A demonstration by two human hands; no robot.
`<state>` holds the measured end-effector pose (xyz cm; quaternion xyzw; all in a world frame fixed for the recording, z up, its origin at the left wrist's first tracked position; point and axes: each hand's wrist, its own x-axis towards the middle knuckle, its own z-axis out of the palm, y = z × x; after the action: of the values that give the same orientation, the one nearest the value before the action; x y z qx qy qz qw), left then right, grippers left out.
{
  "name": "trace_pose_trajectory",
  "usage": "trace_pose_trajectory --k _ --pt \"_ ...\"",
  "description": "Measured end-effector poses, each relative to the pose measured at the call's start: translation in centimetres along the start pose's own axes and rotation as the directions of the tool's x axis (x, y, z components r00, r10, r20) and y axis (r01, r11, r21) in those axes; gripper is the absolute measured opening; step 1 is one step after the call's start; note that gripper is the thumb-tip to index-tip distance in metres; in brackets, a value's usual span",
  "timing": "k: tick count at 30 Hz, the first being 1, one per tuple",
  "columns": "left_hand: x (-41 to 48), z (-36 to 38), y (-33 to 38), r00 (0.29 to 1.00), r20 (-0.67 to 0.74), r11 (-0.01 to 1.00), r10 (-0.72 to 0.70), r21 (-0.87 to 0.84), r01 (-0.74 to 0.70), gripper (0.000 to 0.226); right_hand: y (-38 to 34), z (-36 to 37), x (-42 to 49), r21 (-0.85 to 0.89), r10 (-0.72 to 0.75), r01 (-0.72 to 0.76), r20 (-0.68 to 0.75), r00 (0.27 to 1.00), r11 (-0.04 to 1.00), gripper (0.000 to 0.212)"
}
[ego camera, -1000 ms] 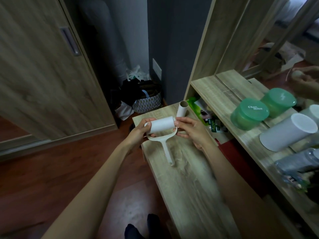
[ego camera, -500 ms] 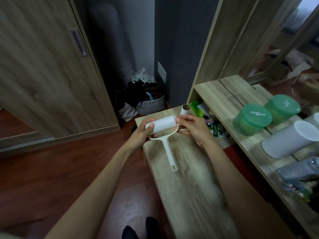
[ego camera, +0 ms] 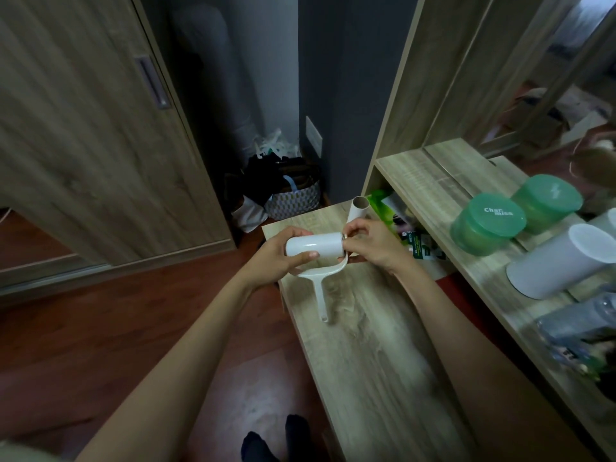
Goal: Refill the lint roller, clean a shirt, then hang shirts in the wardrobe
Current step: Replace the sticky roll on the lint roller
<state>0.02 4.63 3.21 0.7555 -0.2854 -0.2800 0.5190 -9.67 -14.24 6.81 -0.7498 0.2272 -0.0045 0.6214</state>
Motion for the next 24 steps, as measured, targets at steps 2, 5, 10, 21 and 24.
trace_pose_trajectory --k 2,5,10,21,24 --pt "0.0 -0.1 0.0 0.998 0.0 0.987 0.057 0.147 -0.057 0.037 0.1 0.1 -0.2 -0.012 -0.003 0.004 0.007 1.0 1.0 0.017" --pt "0.0 0.0 0.3 0.987 0.022 0.945 0.161 0.285 -0.161 0.038 0.1 0.0 -0.4 -0.011 -0.013 0.014 0.027 1.0 1.0 0.015" --pt "0.0 0.7 1.5 0.953 0.117 0.896 0.281 0.324 -0.304 0.044 0.2 -0.6 -0.5 -0.048 -0.018 0.021 0.067 0.998 0.999 0.015" --pt "-0.5 2.2 0.6 0.972 0.037 0.962 0.23 0.145 -0.233 0.038 1.0 -0.4 -0.7 0.008 -0.023 0.023 0.044 0.999 1.0 0.011" --pt "-0.5 2.2 0.9 0.983 0.04 0.979 0.179 0.095 -0.182 0.035 1.4 -0.6 -0.5 0.082 0.032 -0.039 0.079 0.996 0.996 0.01"
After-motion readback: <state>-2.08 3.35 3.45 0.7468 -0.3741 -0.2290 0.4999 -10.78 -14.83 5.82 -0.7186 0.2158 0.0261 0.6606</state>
